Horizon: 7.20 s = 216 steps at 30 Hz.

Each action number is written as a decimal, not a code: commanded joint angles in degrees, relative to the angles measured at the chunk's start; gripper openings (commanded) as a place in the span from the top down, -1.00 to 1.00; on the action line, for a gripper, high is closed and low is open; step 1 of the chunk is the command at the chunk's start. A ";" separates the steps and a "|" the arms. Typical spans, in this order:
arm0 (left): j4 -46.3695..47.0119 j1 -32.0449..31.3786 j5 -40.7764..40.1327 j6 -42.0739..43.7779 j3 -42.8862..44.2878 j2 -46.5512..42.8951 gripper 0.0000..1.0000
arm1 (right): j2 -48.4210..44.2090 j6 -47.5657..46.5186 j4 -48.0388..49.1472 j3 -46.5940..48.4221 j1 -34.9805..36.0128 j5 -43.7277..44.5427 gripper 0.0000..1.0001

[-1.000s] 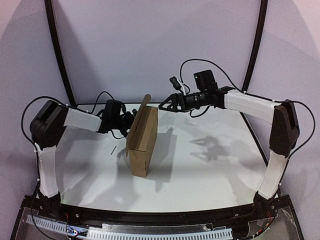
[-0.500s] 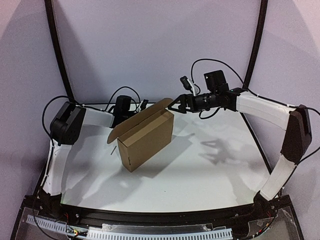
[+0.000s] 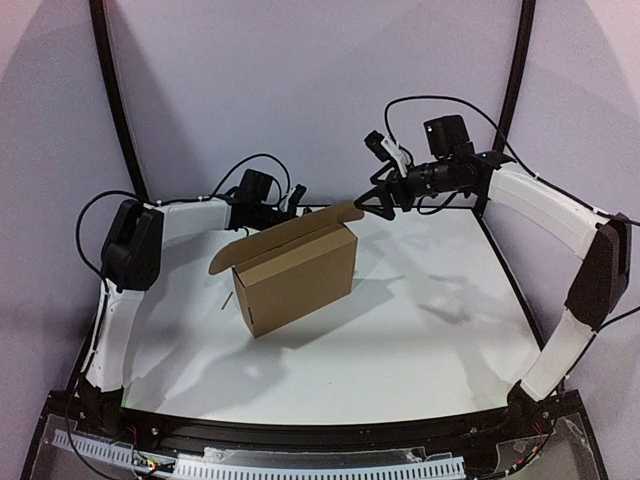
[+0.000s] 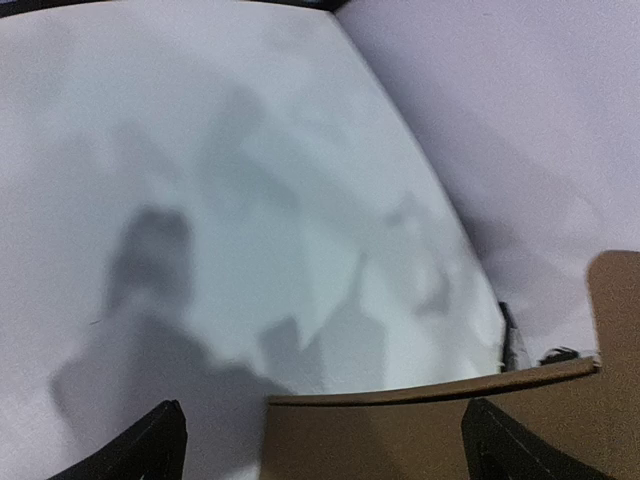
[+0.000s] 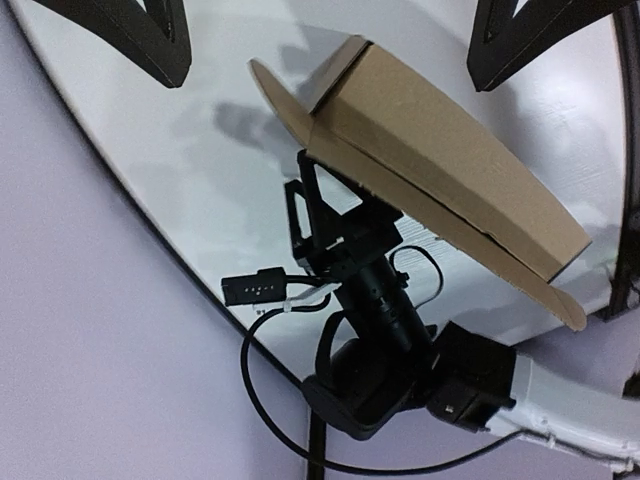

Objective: Fold the paper box

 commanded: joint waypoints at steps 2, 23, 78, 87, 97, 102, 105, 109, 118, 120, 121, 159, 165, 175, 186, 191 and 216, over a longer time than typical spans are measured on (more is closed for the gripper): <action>-21.81 1.45 -32.49 6.78 2.29 -11.75 -0.97 | 5.27 -15.13 -9.96 9.14 -0.08 1.29 -0.97; -23.42 1.00 -32.90 -9.16 -41.97 -64.31 -0.96 | 20.76 -19.77 -26.08 28.35 0.08 -2.31 -0.33; -51.92 -13.23 -47.65 2.35 -23.43 -54.38 -0.33 | 21.46 -9.79 -30.86 30.32 6.35 11.66 1.00; -53.71 -13.24 -49.73 1.39 -23.02 -52.96 0.04 | 16.79 -3.66 -29.62 25.63 7.89 13.32 1.00; -56.26 -13.23 -54.19 -1.39 -21.67 -52.09 0.73 | 13.59 -0.81 -28.13 22.31 8.60 14.48 1.00; -55.51 -13.25 -56.10 -5.96 -20.92 -51.25 0.98 | 12.45 5.45 -25.29 19.94 8.95 15.51 1.00; -53.99 -13.22 -56.39 -10.29 -19.85 -50.21 0.98 | 11.53 14.58 -22.08 17.12 10.07 19.88 1.00; -50.84 -13.32 -56.91 -16.67 -20.29 -49.50 0.98 | 9.88 29.24 -17.16 13.55 10.69 22.20 1.00; -42.66 -13.45 -58.46 -25.18 -24.33 -49.89 0.98 | 6.57 40.73 -8.42 7.79 12.21 20.05 1.00; -40.81 -13.53 -57.91 -25.55 -25.04 -50.28 0.98 | 6.90 41.28 -8.94 8.50 12.56 19.45 1.00; -40.52 -13.55 -57.63 -25.61 -25.03 -50.24 0.98 | 7.02 41.76 -9.02 8.73 12.65 19.16 1.00; -46.15 -13.67 -55.25 -22.44 -25.36 -50.23 0.98 | 6.06 47.62 -0.01 -1.21 14.60 22.03 1.00; -40.68 -13.66 -55.02 -27.79 -30.03 -50.55 0.98 | 5.71 48.54 1.07 -2.46 14.60 21.83 1.00; -41.75 -15.06 -58.13 -29.01 -33.32 -50.18 0.99 | 4.96 48.41 2.37 -4.00 14.60 22.29 1.00; -43.24 -15.08 -54.50 -24.93 -36.44 -52.84 0.98 | 4.50 47.52 3.34 -4.62 14.61 22.52 1.00; -42.57 -15.14 -54.56 -25.22 -37.90 -52.02 0.98 | 3.63 47.51 6.48 -6.76 14.61 21.88 1.00; -42.23 -19.59 -55.60 -28.88 -44.20 -50.58 0.98 | -2.28 42.56 27.45 -28.23 17.42 26.69 1.00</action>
